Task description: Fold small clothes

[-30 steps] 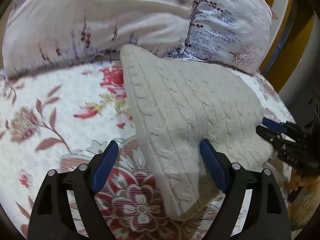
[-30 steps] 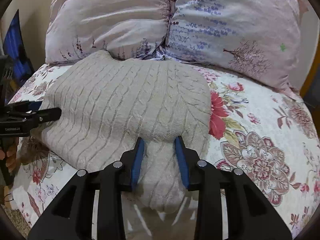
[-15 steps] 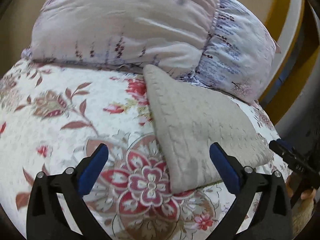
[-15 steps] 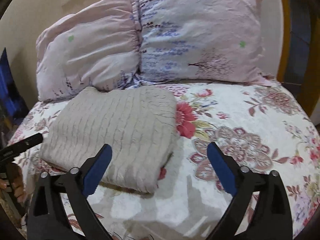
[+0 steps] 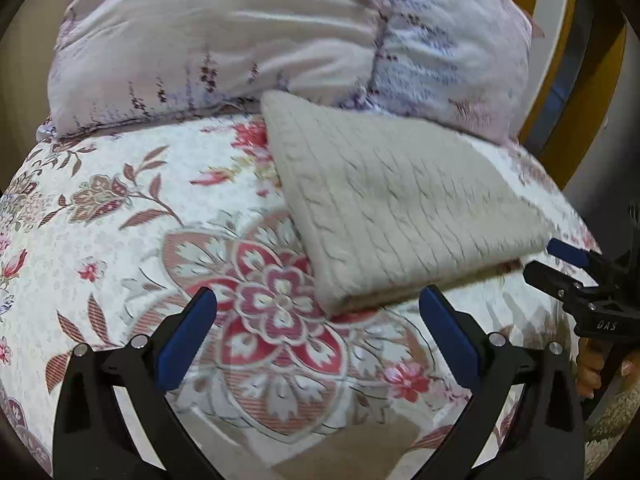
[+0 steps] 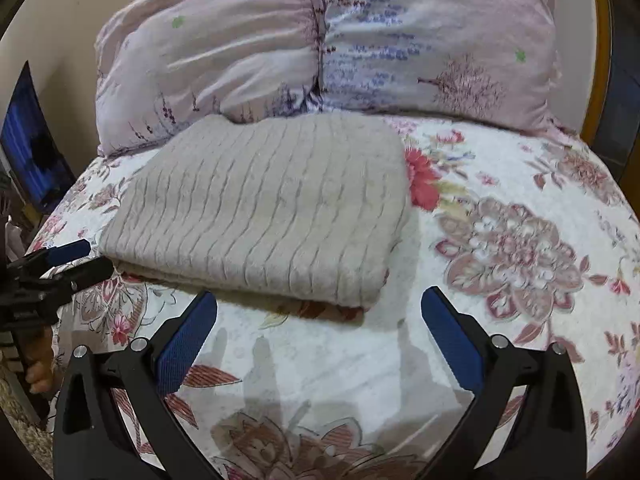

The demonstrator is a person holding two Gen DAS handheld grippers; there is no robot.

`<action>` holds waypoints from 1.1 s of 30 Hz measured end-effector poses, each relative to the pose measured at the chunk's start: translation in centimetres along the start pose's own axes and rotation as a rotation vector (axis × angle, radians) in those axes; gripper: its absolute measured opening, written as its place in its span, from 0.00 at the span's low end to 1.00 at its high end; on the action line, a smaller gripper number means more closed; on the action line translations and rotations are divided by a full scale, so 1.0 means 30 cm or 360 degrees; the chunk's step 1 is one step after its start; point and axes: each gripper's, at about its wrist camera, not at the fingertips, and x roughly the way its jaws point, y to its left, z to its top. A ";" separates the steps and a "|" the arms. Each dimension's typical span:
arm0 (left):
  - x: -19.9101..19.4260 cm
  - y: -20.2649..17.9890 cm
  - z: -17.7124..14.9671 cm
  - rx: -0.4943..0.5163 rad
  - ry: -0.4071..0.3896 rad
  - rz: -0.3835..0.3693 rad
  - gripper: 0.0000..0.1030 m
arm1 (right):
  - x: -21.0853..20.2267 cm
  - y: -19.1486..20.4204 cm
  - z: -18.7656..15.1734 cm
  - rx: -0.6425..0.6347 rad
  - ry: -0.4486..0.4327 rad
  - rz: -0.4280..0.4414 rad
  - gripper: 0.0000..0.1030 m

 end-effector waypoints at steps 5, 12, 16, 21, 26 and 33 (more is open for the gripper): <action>0.042 -0.048 -0.010 0.0077 0.0070 0.0104 0.98 | 0.030 0.015 -0.012 0.0011 0.0058 -0.0060 0.99; 0.091 -0.050 -0.014 0.0055 0.0154 0.0189 0.98 | 0.060 0.024 -0.019 0.0009 0.0108 -0.0141 0.99; 0.099 -0.045 -0.011 0.0041 0.0156 0.0220 0.98 | 0.075 0.012 -0.022 0.0029 0.0136 -0.0161 0.99; 0.111 -0.054 -0.008 0.0060 0.0155 0.0275 0.98 | 0.091 0.009 -0.028 0.0028 0.0169 -0.0190 0.99; 0.114 -0.060 -0.008 0.0038 0.0140 0.0305 0.98 | 0.100 0.015 -0.028 0.0006 0.0190 -0.0219 0.99; 0.117 -0.056 -0.011 0.0025 0.0128 0.0311 0.98 | 0.100 0.013 -0.029 0.0007 0.0187 -0.0222 0.99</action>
